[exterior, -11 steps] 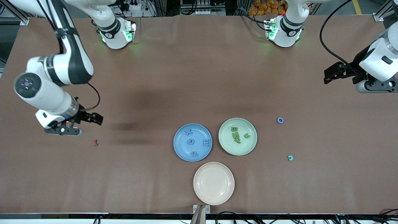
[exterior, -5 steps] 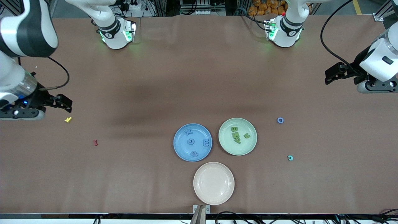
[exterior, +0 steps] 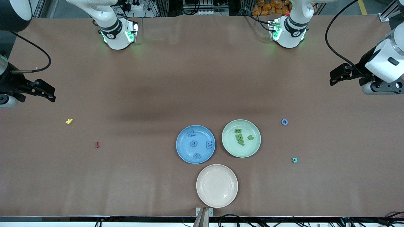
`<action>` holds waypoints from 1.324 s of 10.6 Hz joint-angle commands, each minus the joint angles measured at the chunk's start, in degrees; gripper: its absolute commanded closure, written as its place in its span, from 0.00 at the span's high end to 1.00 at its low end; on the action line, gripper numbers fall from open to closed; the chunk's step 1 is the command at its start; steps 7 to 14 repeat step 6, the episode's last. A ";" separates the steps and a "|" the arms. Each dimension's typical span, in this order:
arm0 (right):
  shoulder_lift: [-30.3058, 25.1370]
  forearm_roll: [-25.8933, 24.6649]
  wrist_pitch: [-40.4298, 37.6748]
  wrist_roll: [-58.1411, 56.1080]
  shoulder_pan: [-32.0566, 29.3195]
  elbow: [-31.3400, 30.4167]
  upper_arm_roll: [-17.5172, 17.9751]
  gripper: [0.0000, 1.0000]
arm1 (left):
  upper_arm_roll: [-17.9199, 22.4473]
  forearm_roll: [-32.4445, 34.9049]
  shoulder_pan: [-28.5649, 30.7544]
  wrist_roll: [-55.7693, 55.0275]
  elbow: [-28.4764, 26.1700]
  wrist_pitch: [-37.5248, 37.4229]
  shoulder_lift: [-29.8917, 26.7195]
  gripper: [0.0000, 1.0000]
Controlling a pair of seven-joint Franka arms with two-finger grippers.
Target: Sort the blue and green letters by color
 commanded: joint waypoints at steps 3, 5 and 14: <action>-1.23 5.53 -3.60 -0.73 -1.46 1.93 0.12 1.00 | -0.20 1.16 0.17 1.38 -0.14 0.27 -0.36 1.00; -1.15 5.53 -3.60 -0.55 -1.46 2.73 0.12 1.00 | -0.20 1.25 0.17 1.47 -0.14 0.27 -0.36 1.00; -1.15 5.53 -3.69 -0.55 -1.63 2.73 0.12 1.00 | -0.20 1.25 0.17 1.47 -0.14 0.36 -0.36 1.00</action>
